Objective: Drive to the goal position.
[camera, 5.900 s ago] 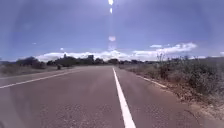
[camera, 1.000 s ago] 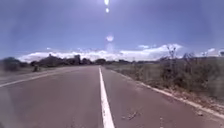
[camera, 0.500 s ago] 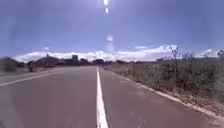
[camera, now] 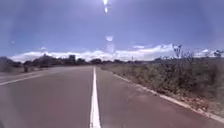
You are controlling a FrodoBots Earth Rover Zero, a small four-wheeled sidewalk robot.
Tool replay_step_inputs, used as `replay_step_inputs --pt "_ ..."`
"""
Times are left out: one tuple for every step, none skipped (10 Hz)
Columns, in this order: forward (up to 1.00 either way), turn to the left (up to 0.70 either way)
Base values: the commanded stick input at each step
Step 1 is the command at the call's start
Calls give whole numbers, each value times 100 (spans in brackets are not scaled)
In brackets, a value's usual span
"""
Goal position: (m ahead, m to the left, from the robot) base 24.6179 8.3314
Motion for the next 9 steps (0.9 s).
replay_step_inputs --pt "70 -14" --pt "70 -14" --pt "70 -14" --pt "70 -14" --pt "45 -26" --pt "45 -24" --pt "45 -21" --pt "45 14" --pt "45 24"
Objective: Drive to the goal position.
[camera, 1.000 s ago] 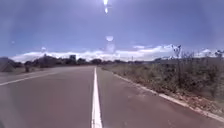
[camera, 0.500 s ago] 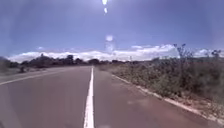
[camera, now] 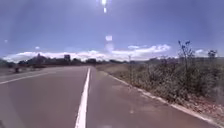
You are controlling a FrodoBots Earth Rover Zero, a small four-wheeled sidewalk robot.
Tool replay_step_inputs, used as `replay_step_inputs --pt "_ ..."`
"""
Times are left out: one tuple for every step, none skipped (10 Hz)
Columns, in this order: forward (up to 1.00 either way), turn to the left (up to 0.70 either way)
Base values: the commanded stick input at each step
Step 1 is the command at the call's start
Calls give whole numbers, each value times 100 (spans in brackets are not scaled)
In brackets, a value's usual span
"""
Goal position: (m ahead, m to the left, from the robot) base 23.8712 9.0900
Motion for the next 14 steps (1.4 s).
replay_step_inputs --pt "45 27" --pt "45 27" --pt "45 27" --pt "45 27" --pt "45 27" --pt "45 27" --pt "45 27" --pt "45 27" --pt "45 27" --pt "45 27" --pt "45 27" --pt "45 27" --pt "45 27" --pt "45 27"
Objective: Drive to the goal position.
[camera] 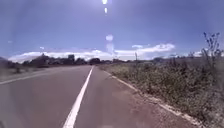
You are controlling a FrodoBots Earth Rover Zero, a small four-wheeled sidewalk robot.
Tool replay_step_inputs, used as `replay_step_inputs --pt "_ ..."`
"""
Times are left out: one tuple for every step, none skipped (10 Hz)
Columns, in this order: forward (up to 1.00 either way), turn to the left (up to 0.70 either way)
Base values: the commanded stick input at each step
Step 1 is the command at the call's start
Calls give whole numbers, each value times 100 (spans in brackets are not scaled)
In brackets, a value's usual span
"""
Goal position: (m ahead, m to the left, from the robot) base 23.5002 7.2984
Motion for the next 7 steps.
replay_step_inputs --pt "45 27" --pt "45 27" --pt "45 27" --pt "45 27" --pt "45 27" --pt "45 27" --pt "45 27"
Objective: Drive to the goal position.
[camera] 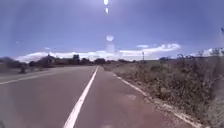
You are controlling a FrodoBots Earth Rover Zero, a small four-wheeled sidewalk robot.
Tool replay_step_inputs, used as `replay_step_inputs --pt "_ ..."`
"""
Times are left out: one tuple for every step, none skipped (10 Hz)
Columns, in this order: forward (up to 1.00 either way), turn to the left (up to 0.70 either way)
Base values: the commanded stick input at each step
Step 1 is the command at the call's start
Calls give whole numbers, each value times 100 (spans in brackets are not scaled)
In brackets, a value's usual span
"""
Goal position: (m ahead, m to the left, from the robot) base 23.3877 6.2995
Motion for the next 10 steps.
replay_step_inputs --pt "45 27" --pt "45 27" --pt "45 0" --pt "45 0" --pt "45 0" --pt "45 0" --pt "45 0" --pt "45 0" --pt "45 0" --pt "45 0"
